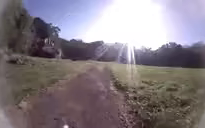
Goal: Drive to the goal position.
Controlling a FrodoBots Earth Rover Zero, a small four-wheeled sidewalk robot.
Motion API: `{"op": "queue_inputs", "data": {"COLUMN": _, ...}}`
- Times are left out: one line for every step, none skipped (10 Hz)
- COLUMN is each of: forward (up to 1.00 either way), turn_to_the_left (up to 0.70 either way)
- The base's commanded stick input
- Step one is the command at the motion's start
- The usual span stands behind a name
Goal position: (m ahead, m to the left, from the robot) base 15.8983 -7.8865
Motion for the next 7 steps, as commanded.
{"op": "queue_inputs", "data": {"forward": 1.0, "turn_to_the_left": 0.0}}
{"op": "queue_inputs", "data": {"forward": 1.0, "turn_to_the_left": 0.0}}
{"op": "queue_inputs", "data": {"forward": 1.0, "turn_to_the_left": 0.0}}
{"op": "queue_inputs", "data": {"forward": 1.0, "turn_to_the_left": 0.0}}
{"op": "queue_inputs", "data": {"forward": 1.0, "turn_to_the_left": 0.0}}
{"op": "queue_inputs", "data": {"forward": 1.0, "turn_to_the_left": 0.0}}
{"op": "queue_inputs", "data": {"forward": 1.0, "turn_to_the_left": 0.0}}
